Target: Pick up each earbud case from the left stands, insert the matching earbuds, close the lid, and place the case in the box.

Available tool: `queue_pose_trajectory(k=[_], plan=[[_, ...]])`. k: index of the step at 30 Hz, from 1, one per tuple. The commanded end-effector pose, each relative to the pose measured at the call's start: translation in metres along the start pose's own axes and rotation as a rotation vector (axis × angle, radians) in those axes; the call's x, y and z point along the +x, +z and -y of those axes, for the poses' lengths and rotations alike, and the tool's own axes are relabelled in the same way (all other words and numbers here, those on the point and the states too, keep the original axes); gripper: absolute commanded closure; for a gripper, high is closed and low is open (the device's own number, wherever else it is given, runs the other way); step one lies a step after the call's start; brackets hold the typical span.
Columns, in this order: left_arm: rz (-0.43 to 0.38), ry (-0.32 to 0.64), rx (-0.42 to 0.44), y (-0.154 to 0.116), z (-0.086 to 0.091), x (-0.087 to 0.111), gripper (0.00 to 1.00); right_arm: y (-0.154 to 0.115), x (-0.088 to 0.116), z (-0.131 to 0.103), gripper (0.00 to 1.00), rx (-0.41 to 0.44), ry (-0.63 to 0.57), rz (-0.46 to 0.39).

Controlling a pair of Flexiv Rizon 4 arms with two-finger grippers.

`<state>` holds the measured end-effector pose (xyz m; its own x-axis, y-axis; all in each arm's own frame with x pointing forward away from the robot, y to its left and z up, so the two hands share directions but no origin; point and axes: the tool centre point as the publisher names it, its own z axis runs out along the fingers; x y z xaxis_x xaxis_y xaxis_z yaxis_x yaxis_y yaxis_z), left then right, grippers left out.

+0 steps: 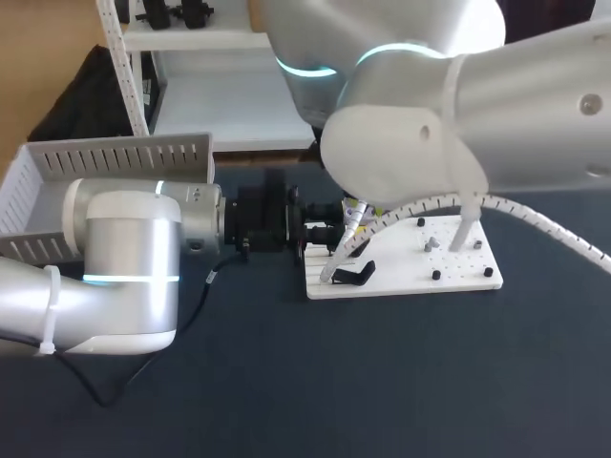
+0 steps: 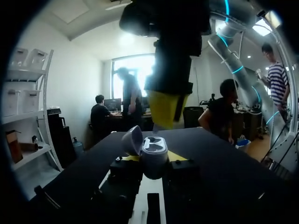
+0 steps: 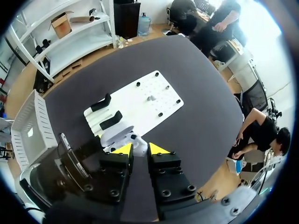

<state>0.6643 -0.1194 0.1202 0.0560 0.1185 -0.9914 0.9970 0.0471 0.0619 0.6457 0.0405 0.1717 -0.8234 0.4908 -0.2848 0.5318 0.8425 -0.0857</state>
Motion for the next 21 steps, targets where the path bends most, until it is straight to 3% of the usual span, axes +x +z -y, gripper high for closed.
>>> queue_pose_trajectory(k=[1, 21], plan=[[0.004, 0.002, -0.003, 0.0001, 0.0005, 0.0008, 1.00, 0.0017, -0.0040, -0.0037, 1.00, 0.003, 0.002, -0.010], [0.004, 0.002, -0.003, 0.0001, 0.0005, 0.0008, 1.00, 0.0052, -0.0021, -0.0081, 1.00, -0.008, 0.024, -0.031]])
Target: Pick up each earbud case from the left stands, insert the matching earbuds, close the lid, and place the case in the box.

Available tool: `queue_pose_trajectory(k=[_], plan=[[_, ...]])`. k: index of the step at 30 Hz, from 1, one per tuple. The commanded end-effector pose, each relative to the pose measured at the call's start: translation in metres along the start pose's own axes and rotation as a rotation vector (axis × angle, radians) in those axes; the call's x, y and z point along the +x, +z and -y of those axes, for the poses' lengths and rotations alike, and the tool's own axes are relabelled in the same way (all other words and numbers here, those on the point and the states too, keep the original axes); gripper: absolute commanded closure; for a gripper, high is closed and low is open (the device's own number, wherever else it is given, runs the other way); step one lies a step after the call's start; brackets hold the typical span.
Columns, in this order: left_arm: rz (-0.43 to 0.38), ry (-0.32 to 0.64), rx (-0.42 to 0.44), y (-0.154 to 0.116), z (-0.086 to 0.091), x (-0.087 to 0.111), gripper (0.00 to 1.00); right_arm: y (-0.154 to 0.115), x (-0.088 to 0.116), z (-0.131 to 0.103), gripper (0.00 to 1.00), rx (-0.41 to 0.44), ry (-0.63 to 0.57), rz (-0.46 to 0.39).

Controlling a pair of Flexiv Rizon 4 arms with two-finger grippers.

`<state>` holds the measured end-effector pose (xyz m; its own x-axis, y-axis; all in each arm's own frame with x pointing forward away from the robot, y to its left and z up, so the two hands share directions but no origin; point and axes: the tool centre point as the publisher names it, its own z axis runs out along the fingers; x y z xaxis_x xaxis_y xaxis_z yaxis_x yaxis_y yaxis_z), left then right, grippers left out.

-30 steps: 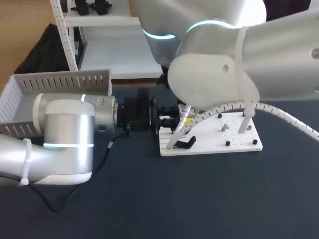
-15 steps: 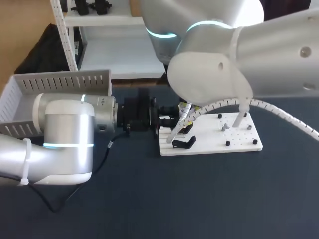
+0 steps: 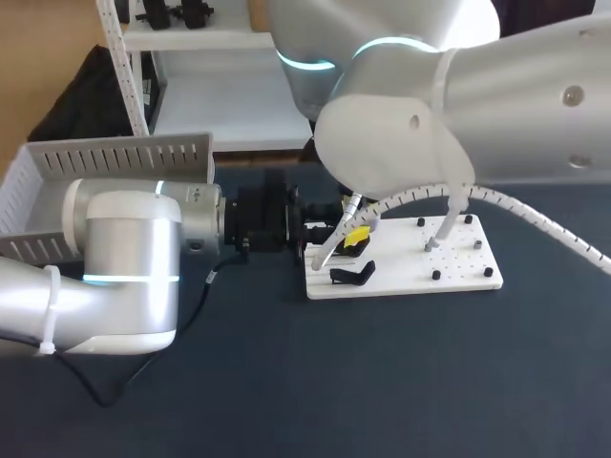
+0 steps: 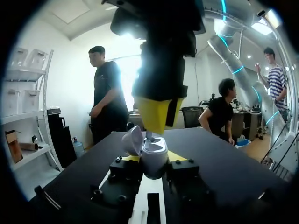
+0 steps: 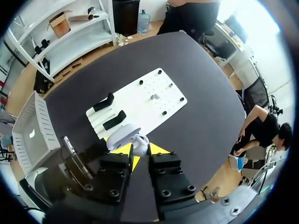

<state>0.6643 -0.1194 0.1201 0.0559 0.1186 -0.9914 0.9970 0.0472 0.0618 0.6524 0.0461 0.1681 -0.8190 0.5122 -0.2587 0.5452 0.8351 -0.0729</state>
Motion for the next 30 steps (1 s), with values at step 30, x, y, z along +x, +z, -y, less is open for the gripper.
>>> queue_pose_trajectory(k=[30], plan=[[0.004, 0.002, -0.003, 0.000, 0.000, 0.001, 1.00, 0.012, 0.003, 0.003, 0.69, 0.020, 0.023, -0.033]])
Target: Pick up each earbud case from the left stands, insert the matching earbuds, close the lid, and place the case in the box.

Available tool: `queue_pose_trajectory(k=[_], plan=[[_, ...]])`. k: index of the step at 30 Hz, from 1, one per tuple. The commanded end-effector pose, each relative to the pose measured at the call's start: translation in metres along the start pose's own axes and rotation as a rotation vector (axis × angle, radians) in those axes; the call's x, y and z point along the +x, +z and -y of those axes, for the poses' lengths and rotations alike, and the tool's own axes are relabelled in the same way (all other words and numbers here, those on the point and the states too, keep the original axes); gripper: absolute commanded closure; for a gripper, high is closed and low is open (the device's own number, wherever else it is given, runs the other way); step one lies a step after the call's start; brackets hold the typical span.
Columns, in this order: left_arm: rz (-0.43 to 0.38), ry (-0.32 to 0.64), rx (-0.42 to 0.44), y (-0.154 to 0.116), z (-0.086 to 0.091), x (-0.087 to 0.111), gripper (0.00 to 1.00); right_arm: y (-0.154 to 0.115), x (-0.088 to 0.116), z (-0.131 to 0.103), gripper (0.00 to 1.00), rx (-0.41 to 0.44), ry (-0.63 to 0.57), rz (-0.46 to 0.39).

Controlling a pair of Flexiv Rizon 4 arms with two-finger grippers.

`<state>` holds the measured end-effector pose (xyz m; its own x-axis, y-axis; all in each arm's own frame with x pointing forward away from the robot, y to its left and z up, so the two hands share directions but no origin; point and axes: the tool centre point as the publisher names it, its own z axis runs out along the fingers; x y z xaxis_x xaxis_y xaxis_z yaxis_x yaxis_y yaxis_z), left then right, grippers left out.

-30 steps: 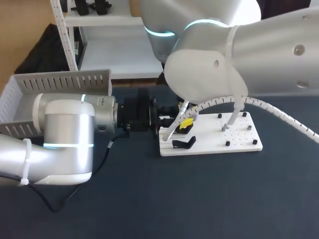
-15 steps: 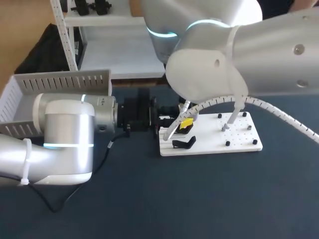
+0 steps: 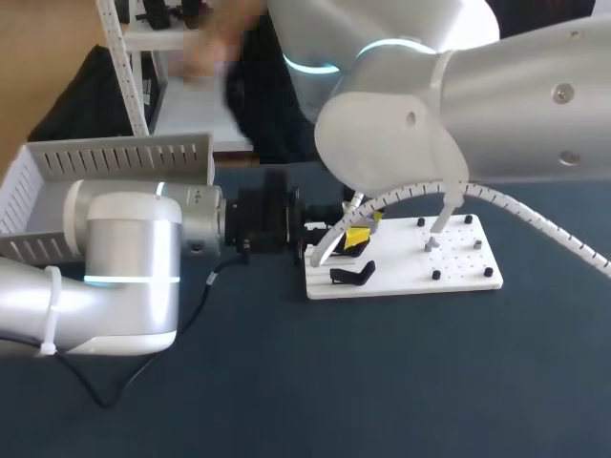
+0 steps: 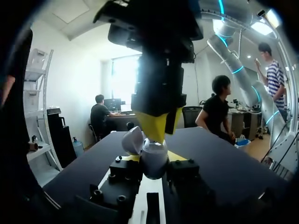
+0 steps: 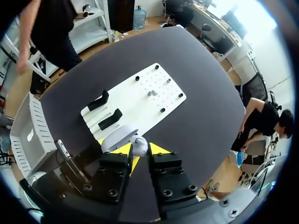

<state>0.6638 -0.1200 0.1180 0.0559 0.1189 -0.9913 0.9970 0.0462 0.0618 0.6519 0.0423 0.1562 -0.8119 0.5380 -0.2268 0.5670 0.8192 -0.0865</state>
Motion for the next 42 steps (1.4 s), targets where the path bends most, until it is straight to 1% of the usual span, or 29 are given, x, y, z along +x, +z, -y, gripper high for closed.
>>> queue_pose_trajectory(k=[1, 5, 9, 11, 15, 19, 22, 24, 26, 28, 29, 30, 31, 32, 34, 35, 36, 38, 39, 42], plan=[[0.004, 0.002, -0.004, -0.001, 0.000, -0.001, 1.00, -0.001, 0.002, 0.001, 0.67, 0.000, 0.000, 0.004], [0.004, 0.002, -0.004, -0.001, 0.000, -0.001, 1.00, -0.003, 0.002, 0.001, 0.64, -0.004, -0.001, 0.006], [0.004, 0.002, -0.004, -0.001, 0.000, -0.001, 1.00, -0.006, 0.004, 0.001, 0.64, -0.007, 0.000, 0.008], [0.004, 0.002, -0.004, -0.001, 0.000, -0.001, 1.00, -0.012, 0.006, 0.005, 0.65, -0.017, -0.001, 0.009], [0.004, 0.002, -0.004, -0.001, 0.000, -0.001, 1.00, -0.024, 0.010, 0.018, 0.62, -0.059, 0.002, 0.002], [0.004, 0.002, -0.004, -0.001, 0.000, -0.001, 1.00, -0.035, 0.014, 0.030, 0.60, -0.157, -0.033, -0.006], [0.004, 0.002, -0.004, -0.001, 0.000, -0.001, 1.00, -0.039, 0.014, 0.036, 0.58, -0.227, -0.059, 0.021], [0.004, 0.002, -0.004, -0.001, 0.000, -0.001, 1.00, -0.042, 0.014, 0.040, 0.56, -0.295, -0.069, 0.016], [0.004, 0.002, -0.004, -0.001, 0.000, -0.001, 1.00, -0.044, 0.013, 0.043, 0.54, -0.354, -0.105, 0.057], [0.004, 0.002, -0.004, -0.001, 0.000, -0.001, 1.00, -0.047, 0.012, 0.047, 0.54, -0.401, -0.135, 0.075], [0.004, 0.002, -0.004, -0.001, 0.000, -0.001, 1.00, -0.048, 0.011, 0.049, 0.55, -0.434, -0.157, 0.070], [0.004, 0.002, -0.004, -0.001, 0.000, -0.001, 1.00, -0.049, 0.010, 0.052, 0.53, -0.447, -0.173, 0.068], [0.004, 0.002, -0.004, -0.001, 0.000, -0.001, 1.00, -0.048, 0.007, 0.054, 0.52, -0.458, -0.173, 0.087], [0.004, 0.002, -0.004, -0.001, 0.000, -0.001, 1.00, -0.049, 0.005, 0.057, 0.53, -0.474, -0.178, 0.082], [0.004, 0.002, -0.004, -0.001, 0.000, -0.001, 1.00, -0.050, 0.000, 0.062, 0.52, -0.503, -0.193, 0.072], [0.004, 0.002, -0.004, -0.001, 0.000, -0.001, 1.00, -0.050, -0.002, 0.065, 0.48, -0.507, -0.200, 0.070], [0.004, 0.002, -0.004, -0.001, 0.000, -0.001, 1.00, -0.050, -0.005, 0.066, 0.31, -0.507, -0.207, 0.078], [0.004, 0.002, -0.004, -0.001, 0.000, -0.001, 1.00, -0.050, -0.009, 0.070, 0.20, -0.512, -0.218, 0.075], [0.004, 0.002, -0.004, -0.001, 0.000, -0.001, 1.00, -0.050, -0.011, 0.072, 0.00, -0.512, -0.219, 0.075], [0.004, 0.002, -0.004, -0.001, 0.000, -0.001, 1.00, -0.050, -0.011, 0.072, 0.00, -0.512, -0.219, 0.075]])
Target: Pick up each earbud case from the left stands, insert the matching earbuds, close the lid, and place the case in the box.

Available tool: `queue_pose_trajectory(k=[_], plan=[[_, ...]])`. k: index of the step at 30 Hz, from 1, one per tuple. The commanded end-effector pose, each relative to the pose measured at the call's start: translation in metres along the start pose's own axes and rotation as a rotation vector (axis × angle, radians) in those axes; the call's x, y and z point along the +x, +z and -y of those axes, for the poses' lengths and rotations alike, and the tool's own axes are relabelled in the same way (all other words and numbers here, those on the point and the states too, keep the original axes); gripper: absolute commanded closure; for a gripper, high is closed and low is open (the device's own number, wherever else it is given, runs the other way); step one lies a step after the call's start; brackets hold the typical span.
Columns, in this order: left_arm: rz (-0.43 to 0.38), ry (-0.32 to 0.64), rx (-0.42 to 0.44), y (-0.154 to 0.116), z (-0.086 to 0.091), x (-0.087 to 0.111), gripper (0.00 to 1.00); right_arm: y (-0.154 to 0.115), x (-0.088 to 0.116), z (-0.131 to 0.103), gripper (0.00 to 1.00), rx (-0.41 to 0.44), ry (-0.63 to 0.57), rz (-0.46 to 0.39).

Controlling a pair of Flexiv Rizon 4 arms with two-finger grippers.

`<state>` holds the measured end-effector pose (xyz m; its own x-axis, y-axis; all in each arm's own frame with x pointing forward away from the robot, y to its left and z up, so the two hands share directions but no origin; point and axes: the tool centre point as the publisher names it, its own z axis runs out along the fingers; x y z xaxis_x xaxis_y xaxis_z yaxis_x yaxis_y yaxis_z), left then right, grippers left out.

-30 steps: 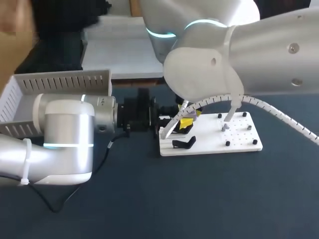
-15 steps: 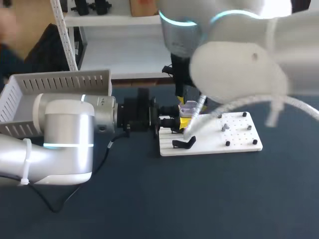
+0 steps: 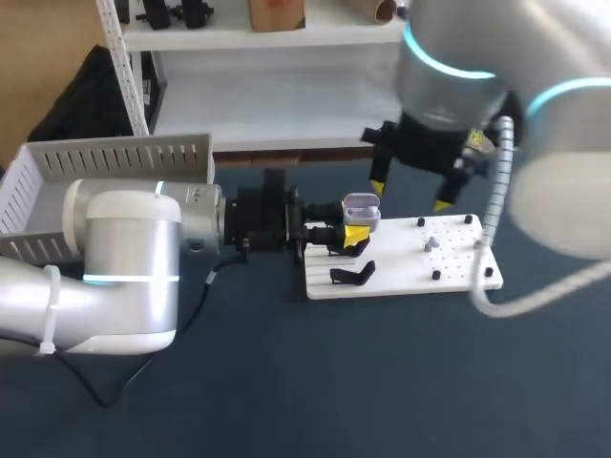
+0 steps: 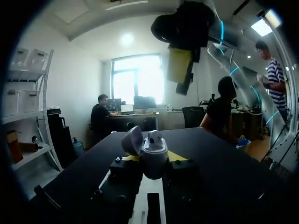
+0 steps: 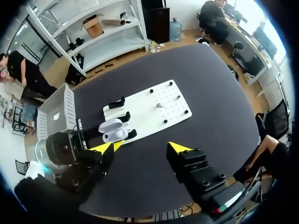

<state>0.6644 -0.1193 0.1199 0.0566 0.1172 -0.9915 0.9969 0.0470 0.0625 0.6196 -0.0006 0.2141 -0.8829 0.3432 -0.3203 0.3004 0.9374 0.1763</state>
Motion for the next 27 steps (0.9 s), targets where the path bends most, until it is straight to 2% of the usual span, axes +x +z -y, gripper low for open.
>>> queue_pose_trajectory(k=[1, 24, 27], plan=[[0.002, 0.001, -0.003, 0.000, 0.001, 0.000, 1.00, -0.002, 0.002, 0.013, 0.00, -0.178, 0.000, 0.007], [0.002, 0.001, -0.003, 0.000, 0.001, 0.000, 1.00, -0.002, 0.002, 0.013, 0.00, -0.178, 0.000, 0.007], [0.002, 0.001, -0.003, 0.000, 0.001, 0.000, 1.00, 0.011, -0.003, 0.021, 0.00, -0.164, -0.002, 0.029]])
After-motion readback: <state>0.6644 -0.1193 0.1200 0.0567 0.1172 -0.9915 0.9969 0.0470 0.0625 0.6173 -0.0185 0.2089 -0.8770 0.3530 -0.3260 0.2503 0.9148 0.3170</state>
